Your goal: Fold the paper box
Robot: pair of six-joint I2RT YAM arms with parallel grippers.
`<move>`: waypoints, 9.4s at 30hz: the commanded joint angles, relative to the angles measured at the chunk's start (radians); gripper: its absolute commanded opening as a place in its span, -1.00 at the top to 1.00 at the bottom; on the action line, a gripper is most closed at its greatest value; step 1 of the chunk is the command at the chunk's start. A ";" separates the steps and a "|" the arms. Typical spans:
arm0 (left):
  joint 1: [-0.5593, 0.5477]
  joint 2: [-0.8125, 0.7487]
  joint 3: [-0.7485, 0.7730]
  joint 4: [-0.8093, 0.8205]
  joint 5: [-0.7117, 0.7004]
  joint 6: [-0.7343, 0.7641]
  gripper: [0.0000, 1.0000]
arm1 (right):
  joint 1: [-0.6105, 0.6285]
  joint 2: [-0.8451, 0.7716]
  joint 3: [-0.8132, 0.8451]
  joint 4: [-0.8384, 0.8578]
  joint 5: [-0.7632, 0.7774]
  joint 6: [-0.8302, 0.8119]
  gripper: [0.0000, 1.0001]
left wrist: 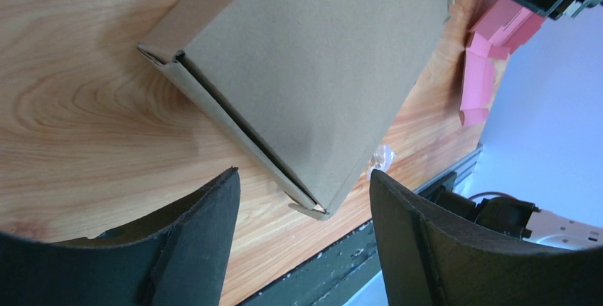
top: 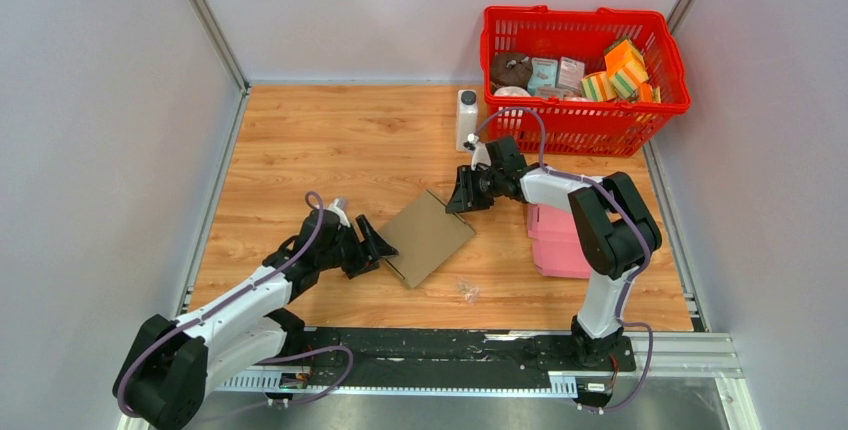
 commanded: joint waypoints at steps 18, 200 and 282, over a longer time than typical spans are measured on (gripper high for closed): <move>-0.005 -0.066 -0.111 0.186 -0.092 -0.195 -0.56 | -0.049 0.029 -0.153 0.152 0.033 0.192 0.78; 0.067 0.243 0.513 -0.332 0.057 0.537 1.00 | 0.318 -0.400 0.355 -0.818 0.473 0.014 -0.46; -0.022 0.204 0.412 -0.263 0.018 0.500 1.00 | 0.255 -0.858 -0.302 -0.354 0.530 0.015 1.00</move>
